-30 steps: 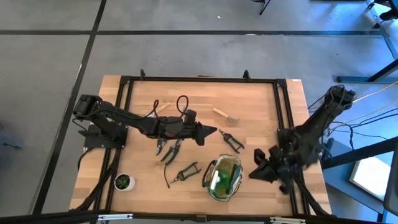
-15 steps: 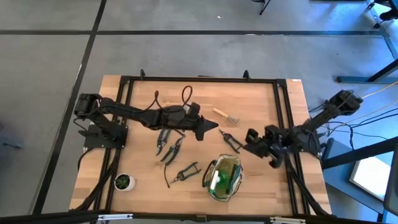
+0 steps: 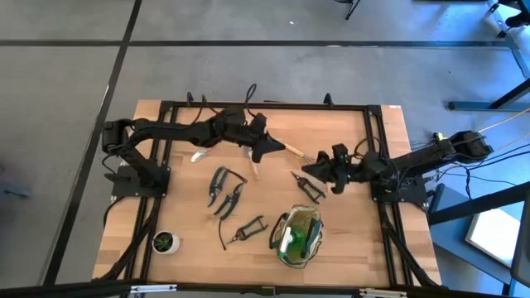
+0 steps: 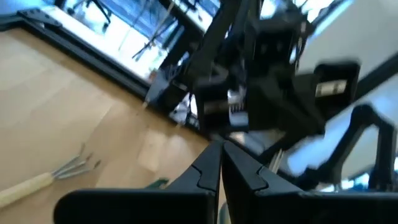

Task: Pick & Place Garden tools in Gardening bag
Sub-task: Put the green shear scissors into the gardening bag

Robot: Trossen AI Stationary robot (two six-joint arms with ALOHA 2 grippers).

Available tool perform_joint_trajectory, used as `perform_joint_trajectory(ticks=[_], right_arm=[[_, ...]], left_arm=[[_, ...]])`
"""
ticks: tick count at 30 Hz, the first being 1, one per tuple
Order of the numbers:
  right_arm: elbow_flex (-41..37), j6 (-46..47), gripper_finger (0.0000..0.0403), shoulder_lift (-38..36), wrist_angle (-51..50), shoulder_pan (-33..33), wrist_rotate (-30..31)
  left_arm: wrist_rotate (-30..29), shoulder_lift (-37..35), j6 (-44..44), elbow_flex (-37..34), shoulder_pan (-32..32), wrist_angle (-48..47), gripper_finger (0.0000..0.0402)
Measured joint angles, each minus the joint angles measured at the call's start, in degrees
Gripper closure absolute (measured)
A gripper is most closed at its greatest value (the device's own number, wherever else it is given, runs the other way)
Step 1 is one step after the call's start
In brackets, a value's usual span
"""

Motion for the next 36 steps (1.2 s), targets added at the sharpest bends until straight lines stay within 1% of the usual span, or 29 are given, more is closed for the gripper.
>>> perform_joint_trajectory(ticks=[1, 4, 5, 6, 9, 12, 14, 18, 21, 24, 27, 30, 32, 33, 36], right_arm=[[0.0, 0.11, 0.0378, 0.0, 0.01, -0.91, 0.0], [0.77, 3.15, 0.0377, -0.01, -1.41, -3.65, -0.26], [1.31, 4.44, 0.0377, -0.02, -2.97, -4.88, -1.44], [2.01, 5.51, 0.0377, -0.02, -5.16, -6.28, -3.32], [4.93, 9.08, 0.0368, -0.02, -14.18, -10.25, -9.95], [8.51, 9.75, 0.035, -0.02, -23.57, -13.65, -16.64], [11.01, 7.46, 0.0338, -0.02, -28.08, -15.49, -19.65], [15.47, 0.8, 0.0321, -0.02, -35.21, -17.82, -20.9], [17.81, -2.49, 0.0316, -0.02, -36.62, -18.89, -20.88], [19.28, -4.37, 0.0316, -0.02, -37.04, -19.47, -20.91], [20.16, -4.88, 0.0316, -0.02, -36.96, -19.82, -20.93], [20.53, -3.9, 0.0316, -0.02, -36.99, -19.88, -21.05], [20.86, -2.47, 0.0316, -0.02, -36.95, -19.88, -23.0], [20.98, -2.23, 0.0316, -0.02, -36.72, -19.88, -24.65], [21.18, -2.13, 0.0316, -0.02, -36.36, -19.88, -30.62]], left_arm=[[0.92, 0.0, 0.64, 0.0, 0.86, -1.2, 0.0394], [1.22, 0.0, 0.85, 0.0, 2.92, -4.77, 0.0393], [1.44, 0.0, 0.96, 0.0, 3.5, -5.9, 0.0393], [2.53, 0.0, 1.14, 0.0, 4.06, -6.97, 0.0393], [8.71, 0.0, 1.45, -0.02, 5.66, -9.83, 0.0392], [10.78, 0.0, 2.88, -0.04, 5.98, -13.75, 0.039], [11.86, -0.57, 3.72, -0.06, 5.96, -16.27, 0.0388], [15.27, -0.74, 4.99, -0.05, 5.32, -20.76, 0.0381], [18.62, -0.7, 5.2, -0.07, 4.67, -23.75, 0.0376], [20.41, -0.68, 5.33, -0.07, 3.53, -25.42, 0.0375], [20.18, -0.68, 4.75, -0.04, 2.01, -25.11, 0.0378], [19.95, -0.68, 2.02, -0.04, 0.5, -24.67, 0.038], [18.52, -0.68, 3.01, -0.04, -0.65, -23.96, 0.038], [15.63, -0.68, 3.61, -0.04, -1.5, -23.88, 0.0381], [3.67, -1.76, 3.55, -0.06, -4.64, -26.54, 0.0393]])
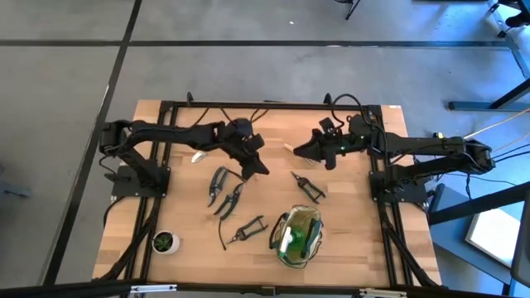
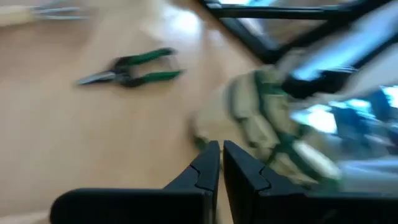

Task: Pick & Place Garden tools in Gardening bag
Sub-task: Put the green shear scissors into the gardening bag

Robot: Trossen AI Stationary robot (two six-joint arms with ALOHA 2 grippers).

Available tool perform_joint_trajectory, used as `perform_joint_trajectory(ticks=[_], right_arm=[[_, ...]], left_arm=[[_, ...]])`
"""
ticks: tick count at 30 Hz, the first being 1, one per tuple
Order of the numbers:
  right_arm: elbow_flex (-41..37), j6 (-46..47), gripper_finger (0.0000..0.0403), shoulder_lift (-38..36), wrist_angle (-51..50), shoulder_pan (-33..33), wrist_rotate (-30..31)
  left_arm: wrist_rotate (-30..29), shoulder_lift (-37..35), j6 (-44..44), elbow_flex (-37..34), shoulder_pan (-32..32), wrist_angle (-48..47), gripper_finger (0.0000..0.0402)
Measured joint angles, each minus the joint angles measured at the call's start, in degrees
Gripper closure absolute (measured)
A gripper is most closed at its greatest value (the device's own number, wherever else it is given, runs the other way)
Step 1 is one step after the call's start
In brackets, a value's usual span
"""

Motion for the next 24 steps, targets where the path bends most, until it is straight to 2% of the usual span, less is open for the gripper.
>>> perform_joint_trajectory(ticks=[2, 6, 11, 13, 19, 24], right_arm=[[0.0, 0.08, 0.0316, -0.06, 0.05, 0.0, -5.06], [0.02, 1.47, 0.0316, -0.72, 0.15, 0.22, -12.69], [0.02, 0.56, 0.0316, -2.77, 0.23, 1.76, -15.8], [0.02, -0.15, 0.0316, -3.74, 0.34, 2.33, -15.92], [0.02, -0.38, 0.0316, -5.95, 0.32, 3.53, -15.91], [0.02, -0.4, 0.0316, -6.64, 0.29, 4.43, -15.87]], left_arm=[[-9.56, -0.15, -1.43, 1.03, -2.47, -2.72, 0.0399], [-25.24, 0.03, -6.37, 5.21, -6.53, -18.49, 0.04], [-35.86, 0.05, -12.61, 9.46, -9.63, -37.42, 0.0399], [-37.54, -0.02, -17.37, 10.29, -10.41, -42.59, 0.0398], [-33.93, 0.32, -24.89, 10.09, -11.9, -50.79, 0.039], [-36.38, 0.49, -30.13, 9.46, -12.81, -52.54, 0.0343]])
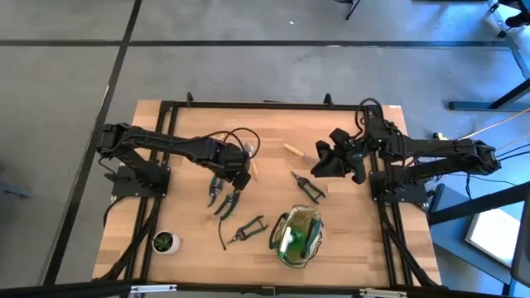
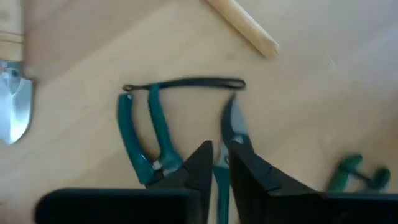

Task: Pick & Place Garden tools in Gardening bag
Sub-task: Put the green shear scissors into the gardening bag

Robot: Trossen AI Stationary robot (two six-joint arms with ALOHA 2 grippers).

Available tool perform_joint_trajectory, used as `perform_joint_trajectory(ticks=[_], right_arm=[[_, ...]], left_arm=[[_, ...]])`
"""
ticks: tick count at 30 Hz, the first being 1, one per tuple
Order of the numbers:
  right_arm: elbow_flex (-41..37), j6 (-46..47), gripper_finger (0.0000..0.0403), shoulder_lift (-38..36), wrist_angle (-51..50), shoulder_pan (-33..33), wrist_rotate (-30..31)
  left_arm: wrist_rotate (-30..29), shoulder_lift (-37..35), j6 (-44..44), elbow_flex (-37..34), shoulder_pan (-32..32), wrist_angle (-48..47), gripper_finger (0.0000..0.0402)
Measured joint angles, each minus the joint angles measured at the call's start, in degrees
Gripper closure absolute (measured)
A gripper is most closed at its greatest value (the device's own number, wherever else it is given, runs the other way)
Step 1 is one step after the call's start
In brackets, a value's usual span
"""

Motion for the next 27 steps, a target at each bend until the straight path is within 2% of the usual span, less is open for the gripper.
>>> perform_joint_trajectory(ticks=[5, 10, 14, 20, 27], right_arm=[[0.0, 0.92, 0.0316, -0.01, -0.03, 1.44, 0.04], [0.0, 0.96, 0.0317, -0.01, -0.04, 3.33, 0.15], [0.0, 1.02, 0.0316, -0.01, -0.04, 4.25, 0.23], [-0.02, 1.11, 0.0316, -0.01, -0.07, 4.36, 0.4], [-0.04, 2.03, 0.0316, -0.01, -0.07, 4.36, 0.48]], left_arm=[[-1.15, 0.0, -5.07, -1.57, -0.51, -2.7, 0.0268], [1.81, 0.0, -9.63, -5.26, -0.92, -3.05, 0.0192], [3.31, 0.0, -12.58, -8.25, -1.68, -2.91, 0.0146], [1.84, 0.0, -15.7, -10.46, -2.04, 0.44, 0.0106], [2.29, 0.54, -16.46, -14.2, -2.04, 5.43, 0.0089]])
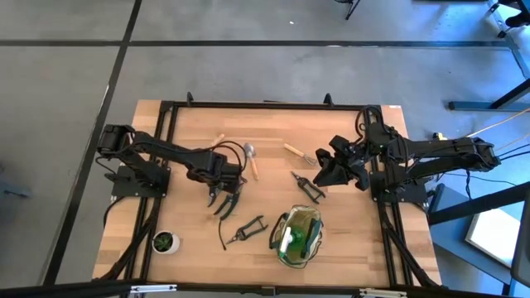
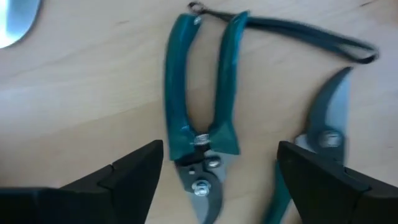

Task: Pick & Place Garden tools in Gardening bag
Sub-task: Put the green shear scissors into the gardening bag

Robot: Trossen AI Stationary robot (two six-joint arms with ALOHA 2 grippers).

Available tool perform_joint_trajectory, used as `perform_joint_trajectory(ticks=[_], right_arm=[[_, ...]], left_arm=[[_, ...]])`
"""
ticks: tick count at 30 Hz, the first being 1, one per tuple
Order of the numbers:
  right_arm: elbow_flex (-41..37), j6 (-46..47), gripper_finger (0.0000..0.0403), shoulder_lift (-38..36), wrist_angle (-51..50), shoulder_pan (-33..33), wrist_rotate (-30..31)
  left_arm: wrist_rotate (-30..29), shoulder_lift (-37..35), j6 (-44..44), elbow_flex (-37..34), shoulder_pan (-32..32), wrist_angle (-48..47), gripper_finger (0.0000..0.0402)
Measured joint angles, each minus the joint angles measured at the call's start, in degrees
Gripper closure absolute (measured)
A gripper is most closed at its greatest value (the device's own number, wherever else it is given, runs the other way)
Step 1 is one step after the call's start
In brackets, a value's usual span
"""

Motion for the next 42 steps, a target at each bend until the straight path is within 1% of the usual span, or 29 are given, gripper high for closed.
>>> perform_joint_trajectory(ticks=[5, 11, 16, 24, 28, 31, 36, 39, 42], right_arm=[[-0.02, -0.01, 0.0316, 0.0, -0.04, 0.0, 0.11], [-0.02, 0.4, 0.0316, 0.02, -0.3, -0.02, 0.11], [-0.02, 0.4, 0.0316, 0.02, -0.35, -0.02, 0.11], [-0.02, 0.4, 0.0316, 0.02, -0.35, -0.02, 0.83], [-0.02, 0.4, 0.0316, 0.02, -0.35, -0.04, 1.87], [-0.02, 0.4, 0.0316, 0.02, -0.39, -0.04, 3.03], [-0.02, 0.4, 0.0316, 0.02, -0.39, -0.04, 3.13], [-0.02, 0.4, 0.0316, 0.02, -0.39, -0.04, 3.13], [-0.02, 0.4, 0.0316, 0.02, -0.38, -0.04, 3.13]], left_arm=[[-2.63, -0.03, 0.34, -1.72, 0.0, 0.68, 0.0088], [-2.27, -0.03, 0.4, -4.26, 0.0, 5.92, 0.0088], [-2.98, -0.05, 0.38, -5.78, 0.0, 6.79, 0.0088], [-2.63, 0.84, 0.76, -7.66, 0.0, 8.82, 0.0088], [-1.21, 3.31, 3.71, -7.48, 0.03, 11.95, 0.0088], [0.07, 5.38, 3.91, -7.25, 0.09, 12.37, 0.0091], [0.8, 6.11, 1.74, -6.46, 0.09, 10.82, 0.0115], [0.5, 5.21, 1.53, -6.6, 0.2, 10.85, 0.0144], [1.56, 4.93, 2.08, -6.63, 1.15, 10.96, 0.0179]])
